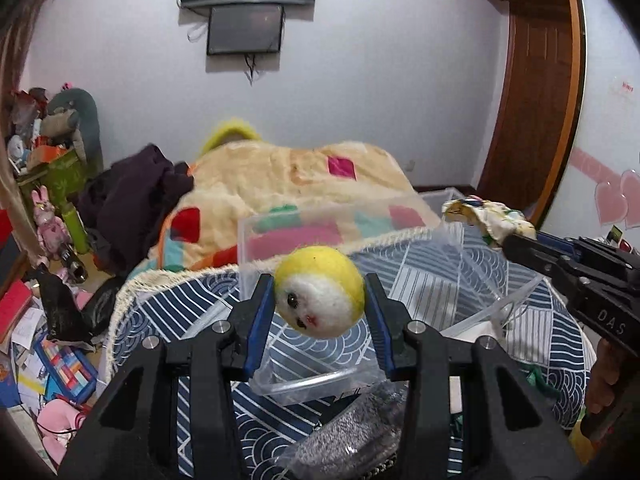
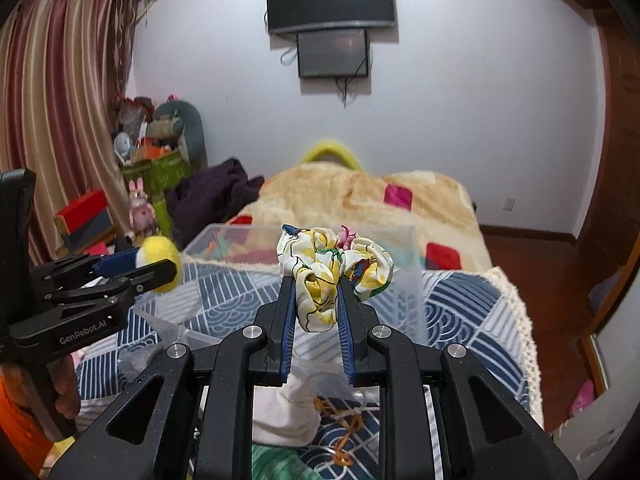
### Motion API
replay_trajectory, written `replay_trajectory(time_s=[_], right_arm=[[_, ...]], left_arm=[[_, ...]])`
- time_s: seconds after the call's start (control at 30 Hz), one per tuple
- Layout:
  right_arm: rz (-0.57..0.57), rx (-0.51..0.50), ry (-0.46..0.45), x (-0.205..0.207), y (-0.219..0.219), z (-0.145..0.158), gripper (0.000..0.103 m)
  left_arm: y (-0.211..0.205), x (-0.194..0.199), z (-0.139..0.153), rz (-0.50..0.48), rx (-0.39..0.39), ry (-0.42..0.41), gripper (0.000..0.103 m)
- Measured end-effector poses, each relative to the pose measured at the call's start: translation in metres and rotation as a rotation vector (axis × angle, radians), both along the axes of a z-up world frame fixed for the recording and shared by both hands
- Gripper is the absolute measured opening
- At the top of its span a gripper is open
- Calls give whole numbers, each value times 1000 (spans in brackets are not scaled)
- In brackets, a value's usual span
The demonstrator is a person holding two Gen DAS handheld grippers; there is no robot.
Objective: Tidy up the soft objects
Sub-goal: 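Carry the ball into the clear box and release with the left tool while the right drops the scrunchie in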
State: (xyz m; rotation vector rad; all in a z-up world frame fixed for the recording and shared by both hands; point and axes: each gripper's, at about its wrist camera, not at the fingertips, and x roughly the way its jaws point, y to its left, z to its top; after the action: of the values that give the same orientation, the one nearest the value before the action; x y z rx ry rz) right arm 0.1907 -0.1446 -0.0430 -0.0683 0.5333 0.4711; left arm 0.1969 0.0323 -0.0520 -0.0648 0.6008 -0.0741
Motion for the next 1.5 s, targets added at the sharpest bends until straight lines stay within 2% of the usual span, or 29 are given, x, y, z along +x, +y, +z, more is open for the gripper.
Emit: replay_trajectory(time_s=[0.2, 0.43, 0.5, 0.57, 0.63, 0.7, 0.8, 0.93, 1.07, 1.17, 1.27, 1.5], right_arm=[[11, -47, 86, 15, 13, -16, 18], [25, -78, 117, 17, 17, -22, 19], [28, -77, 111, 17, 16, -22, 20], [27, -74, 102, 15, 16, -21, 24], [24, -70, 95, 13, 15, -20, 29], [22, -59, 87, 12, 12, -17, 34], [17, -44, 82, 10, 10, -13, 37], [4, -20, 60, 5, 5, -6, 51], [15, 0, 37, -5, -1, 3, 51], [16, -2, 7, -16, -6, 9, 54], [18, 11, -17, -27, -12, 12, 66], [40, -2, 0, -43, -14, -3, 67]], left_arm=[[1, 14, -10, -14, -18, 48, 44], [6, 27, -16, -5, -32, 86, 44], [7, 28, -17, -5, -32, 96, 48], [7, 26, -17, -3, -35, 92, 62], [8, 21, -14, 0, -43, 71, 67], [8, 17, -10, -4, -37, 58, 67], [3, 9, -3, -14, -15, 39, 71], [1, -3, 9, -14, -5, 1, 77], [4, -21, 21, -4, 3, -35, 89], [10, -33, 28, 3, 0, -57, 91], [16, -44, 30, 7, -10, -64, 95], [18, -61, 12, -3, -9, -22, 96]])
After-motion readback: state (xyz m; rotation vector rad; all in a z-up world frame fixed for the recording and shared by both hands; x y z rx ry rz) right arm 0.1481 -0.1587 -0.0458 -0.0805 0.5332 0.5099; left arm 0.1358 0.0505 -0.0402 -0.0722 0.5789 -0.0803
